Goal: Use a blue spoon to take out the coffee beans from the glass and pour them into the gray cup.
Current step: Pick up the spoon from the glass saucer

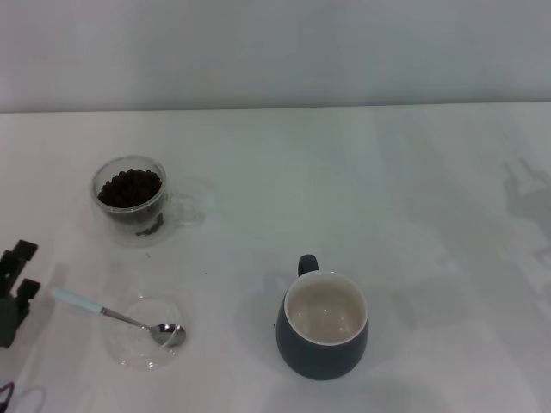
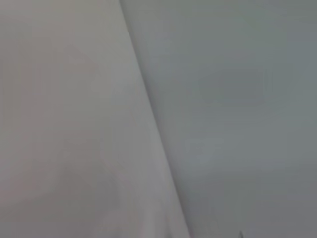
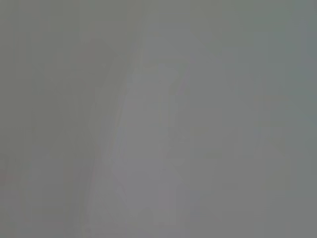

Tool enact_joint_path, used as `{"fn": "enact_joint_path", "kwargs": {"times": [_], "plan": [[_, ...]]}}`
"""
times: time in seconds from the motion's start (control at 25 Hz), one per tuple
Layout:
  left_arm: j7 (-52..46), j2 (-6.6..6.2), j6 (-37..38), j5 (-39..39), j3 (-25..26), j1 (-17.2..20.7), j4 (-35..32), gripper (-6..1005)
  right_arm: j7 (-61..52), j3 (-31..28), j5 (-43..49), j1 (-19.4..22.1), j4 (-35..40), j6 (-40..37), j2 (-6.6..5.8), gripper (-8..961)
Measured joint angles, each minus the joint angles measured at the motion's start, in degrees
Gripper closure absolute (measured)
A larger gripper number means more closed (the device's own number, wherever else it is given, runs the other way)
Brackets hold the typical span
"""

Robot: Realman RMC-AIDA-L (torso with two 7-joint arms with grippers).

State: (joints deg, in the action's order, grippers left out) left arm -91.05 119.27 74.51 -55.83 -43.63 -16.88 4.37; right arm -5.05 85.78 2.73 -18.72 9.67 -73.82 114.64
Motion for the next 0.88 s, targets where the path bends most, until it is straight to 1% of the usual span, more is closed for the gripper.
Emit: {"fn": "enact_joint_path", "kwargs": {"times": [0.32, 0.88], "plan": [[-0.25, -0.01, -1.66, -4.26, -0.61, -1.76, 0.06, 113, 0.13, 0.0, 0.0, 0.14, 0.09, -0.01, 0.19, 690], [-0.17, -0.01, -1.94, -5.36, -3.16, -1.97, -0.28, 114, 0.12, 0.0, -0.01, 0.71, 0.02, -0.51, 0.4, 690]]}}
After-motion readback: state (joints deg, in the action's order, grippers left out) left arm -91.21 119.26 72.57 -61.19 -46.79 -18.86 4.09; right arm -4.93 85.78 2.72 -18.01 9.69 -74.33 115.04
